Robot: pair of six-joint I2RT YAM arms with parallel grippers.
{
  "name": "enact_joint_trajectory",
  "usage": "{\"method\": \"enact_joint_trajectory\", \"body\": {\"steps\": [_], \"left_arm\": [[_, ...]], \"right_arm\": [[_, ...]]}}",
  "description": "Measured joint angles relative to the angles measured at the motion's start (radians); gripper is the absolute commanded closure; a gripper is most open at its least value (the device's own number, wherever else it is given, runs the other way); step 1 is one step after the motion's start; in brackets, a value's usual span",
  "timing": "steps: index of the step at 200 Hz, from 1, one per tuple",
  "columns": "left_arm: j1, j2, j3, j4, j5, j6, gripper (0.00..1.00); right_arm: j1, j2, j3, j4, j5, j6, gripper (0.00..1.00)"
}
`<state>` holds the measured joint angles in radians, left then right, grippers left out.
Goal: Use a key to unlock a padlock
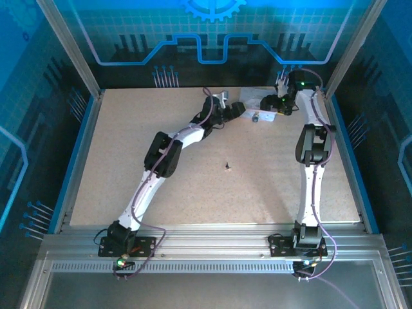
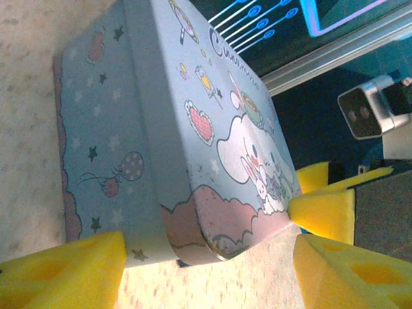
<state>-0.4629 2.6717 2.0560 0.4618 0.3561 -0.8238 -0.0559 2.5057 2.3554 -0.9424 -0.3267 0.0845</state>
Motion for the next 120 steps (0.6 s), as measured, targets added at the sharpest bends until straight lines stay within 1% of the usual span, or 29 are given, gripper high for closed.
{"method": "enact_joint_trajectory", "body": {"steps": [37, 77, 120], "left_arm": [[0.017, -0.181, -0.318, 0.105, 0.0, 0.006, 0.3], [0.067, -0.351, -0.639, 0.236, 0.0, 0.006, 0.3], [0.161, -0.558, -1.003, 0.373, -0.002, -0.009, 0.29]], "right_arm": [[0.068, -0.075, -0.116, 0.001, 0.021, -0.016, 0.19], [0.187, -0.149, -0.232, 0.031, 0.069, -0.011, 0.19], [0.343, -0.157, -0.235, 0.039, 0.091, 0.026, 0.18]]}}
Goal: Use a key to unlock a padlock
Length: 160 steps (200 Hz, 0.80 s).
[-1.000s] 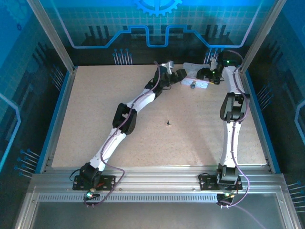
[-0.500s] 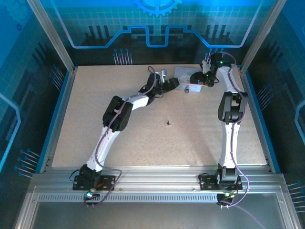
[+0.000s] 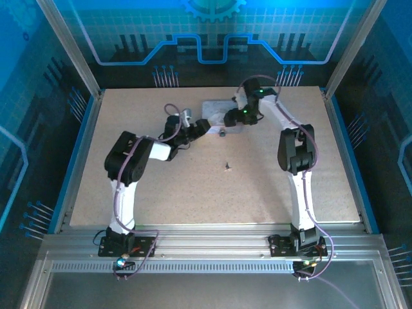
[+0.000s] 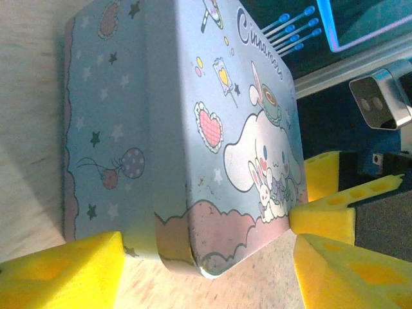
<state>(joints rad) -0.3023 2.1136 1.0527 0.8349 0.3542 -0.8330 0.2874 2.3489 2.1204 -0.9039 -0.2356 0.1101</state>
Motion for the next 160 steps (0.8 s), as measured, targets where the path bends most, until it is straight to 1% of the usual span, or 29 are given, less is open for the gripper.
{"method": "enact_joint_trajectory", "body": {"steps": [19, 45, 66, 83, 111, 134, 160], "left_arm": [[0.056, -0.085, -0.131, 0.034, 0.0, -0.006, 0.29], [0.136, -0.204, -0.263, 0.046, 0.003, -0.007, 0.29], [0.196, -0.292, -0.331, 0.058, 0.038, -0.007, 0.28], [0.216, -0.353, -0.356, 0.052, 0.078, -0.003, 0.27], [0.225, -0.442, -0.357, -0.039, 0.111, 0.049, 0.25], [0.225, -0.5, -0.359, -0.151, 0.112, 0.11, 0.25], [0.225, -0.58, -0.36, -0.298, 0.099, 0.192, 0.25]], "right_arm": [[0.07, 0.023, 0.055, -0.022, -0.001, 0.027, 0.18], [0.15, 0.053, 0.118, -0.023, -0.009, 0.093, 0.17], [0.197, 0.091, 0.165, -0.017, -0.05, 0.159, 0.16], [0.237, 0.114, 0.184, -0.004, -0.082, 0.203, 0.15], [0.28, 0.12, 0.184, -0.003, -0.087, 0.249, 0.13], [0.278, 0.117, 0.175, 0.001, -0.069, 0.269, 0.12], [0.269, 0.068, 0.093, 0.007, -0.025, 0.278, 0.12]]}}
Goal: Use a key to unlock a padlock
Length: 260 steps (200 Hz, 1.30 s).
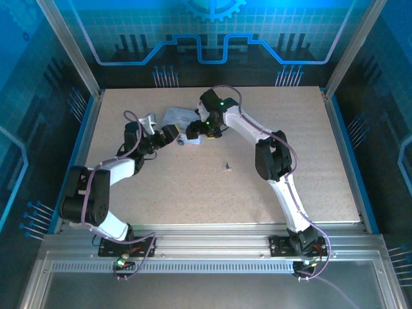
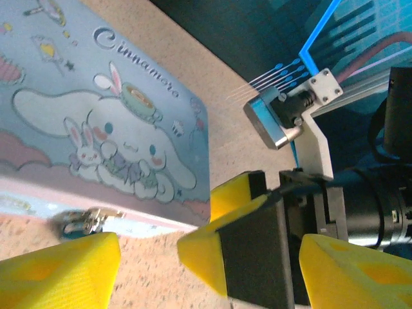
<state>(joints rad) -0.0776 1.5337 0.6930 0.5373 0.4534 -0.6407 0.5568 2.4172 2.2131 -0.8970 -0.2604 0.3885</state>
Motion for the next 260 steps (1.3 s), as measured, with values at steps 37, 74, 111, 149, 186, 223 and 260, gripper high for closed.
{"method": "enact_joint_trajectory", "body": {"steps": [37, 74, 111, 149, 186, 223, 260], "left_arm": [[-0.04, -0.137, 0.011, -0.245, -0.081, 0.148, 0.25], [-0.182, -0.195, 0.045, -0.433, -0.181, 0.267, 0.24], [-0.303, -0.166, 0.057, -0.512, -0.226, 0.296, 0.35], [-0.398, -0.031, 0.126, -0.515, -0.234, 0.194, 0.51], [-0.504, 0.125, 0.235, -0.501, -0.253, 0.064, 0.65], [-0.576, 0.244, 0.328, -0.493, -0.282, -0.045, 0.73], [-0.591, 0.317, 0.354, -0.477, -0.307, -0.134, 0.78]], "right_arm": [[-0.003, -0.184, -0.193, 0.023, 0.068, 0.005, 0.16], [-0.004, -0.415, -0.431, 0.063, 0.138, 0.006, 0.38], [-0.004, -0.501, -0.658, 0.081, 0.203, 0.008, 0.6], [-0.021, -0.517, -0.816, 0.111, 0.229, 0.037, 0.68], [-0.091, -0.64, -0.973, 0.179, 0.227, 0.089, 0.7], [-0.136, -0.763, -1.088, 0.242, 0.226, 0.109, 0.71], [-0.154, -0.808, -1.192, 0.301, 0.199, 0.119, 0.71]]}}
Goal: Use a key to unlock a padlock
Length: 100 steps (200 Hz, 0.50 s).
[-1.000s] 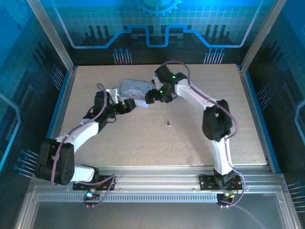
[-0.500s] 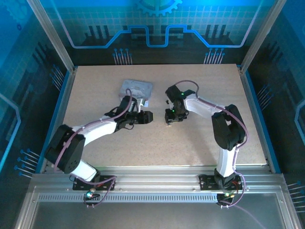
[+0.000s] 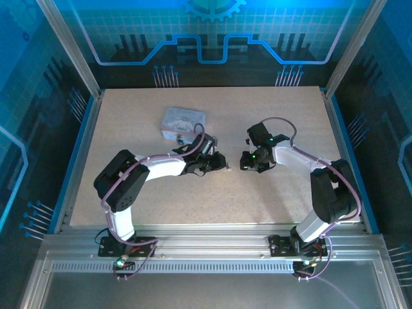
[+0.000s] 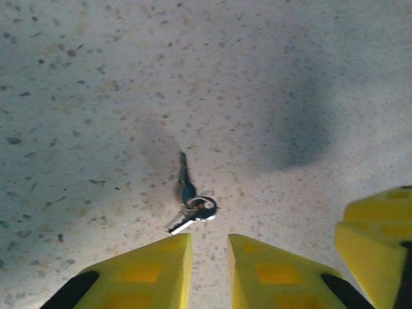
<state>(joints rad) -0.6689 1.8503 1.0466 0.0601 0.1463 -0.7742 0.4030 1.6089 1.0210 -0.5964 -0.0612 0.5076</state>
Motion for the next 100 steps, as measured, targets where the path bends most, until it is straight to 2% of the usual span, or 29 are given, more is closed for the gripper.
{"method": "enact_joint_trajectory", "body": {"steps": [100], "left_arm": [[-0.002, 0.1, 0.04, 0.016, -0.015, -0.087, 0.76]], "right_arm": [[-0.004, 0.0, -0.056, 0.102, -0.063, 0.017, 0.71]]}}
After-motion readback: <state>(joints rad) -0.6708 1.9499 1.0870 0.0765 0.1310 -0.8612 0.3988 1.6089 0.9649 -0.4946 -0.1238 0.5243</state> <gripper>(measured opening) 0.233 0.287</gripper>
